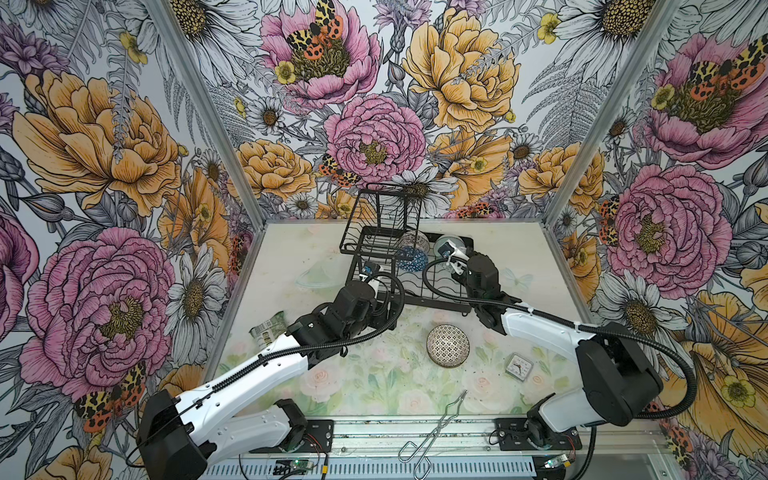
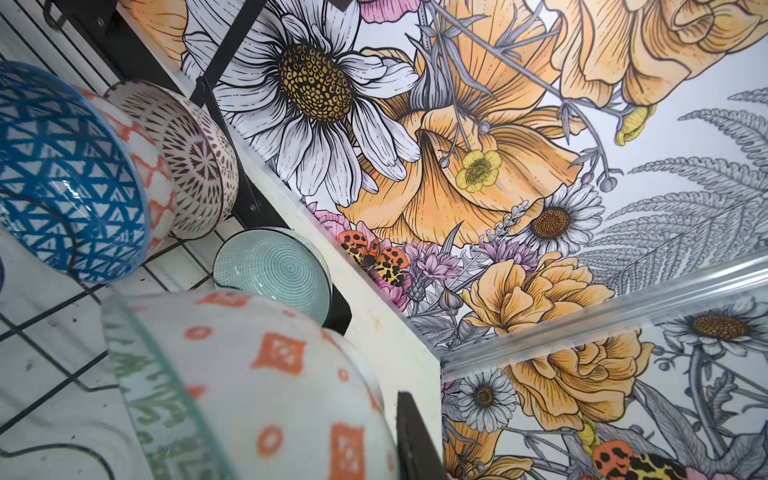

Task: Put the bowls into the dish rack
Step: 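Lower the green-patterned bowl into the rack beside the pale green bowl, then open the right gripper to release the green-patterned bowl in the rack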

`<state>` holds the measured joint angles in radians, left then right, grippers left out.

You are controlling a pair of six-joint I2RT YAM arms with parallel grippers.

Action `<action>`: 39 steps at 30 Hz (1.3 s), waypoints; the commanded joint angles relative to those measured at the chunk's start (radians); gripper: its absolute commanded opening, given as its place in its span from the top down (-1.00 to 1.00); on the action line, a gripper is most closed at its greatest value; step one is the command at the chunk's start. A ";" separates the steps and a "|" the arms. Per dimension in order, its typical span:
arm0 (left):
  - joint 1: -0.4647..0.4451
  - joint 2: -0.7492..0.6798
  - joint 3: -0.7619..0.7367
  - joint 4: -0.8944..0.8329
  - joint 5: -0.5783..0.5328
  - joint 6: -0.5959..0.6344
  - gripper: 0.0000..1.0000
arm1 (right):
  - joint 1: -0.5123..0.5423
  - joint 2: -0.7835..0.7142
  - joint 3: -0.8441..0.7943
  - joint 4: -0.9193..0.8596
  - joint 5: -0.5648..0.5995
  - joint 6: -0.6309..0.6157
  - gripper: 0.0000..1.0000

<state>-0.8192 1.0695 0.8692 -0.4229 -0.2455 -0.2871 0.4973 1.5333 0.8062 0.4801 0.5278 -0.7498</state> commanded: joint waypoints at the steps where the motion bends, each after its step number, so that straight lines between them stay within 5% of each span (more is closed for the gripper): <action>1: 0.013 -0.002 -0.021 -0.001 0.029 0.014 -0.97 | -0.008 0.070 0.011 0.277 0.013 -0.198 1.00; 17: 0.029 -0.028 -0.053 0.019 0.084 0.013 -0.98 | -0.020 0.388 0.091 0.583 0.014 -0.459 1.00; 39: 0.058 -0.012 -0.059 0.020 0.129 0.011 -0.98 | -0.049 0.459 0.101 0.465 -0.048 -0.414 1.00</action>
<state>-0.7715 1.0615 0.8188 -0.4217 -0.1432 -0.2871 0.4519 1.9987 0.8860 0.9527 0.4992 -1.2098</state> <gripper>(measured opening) 0.987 0.175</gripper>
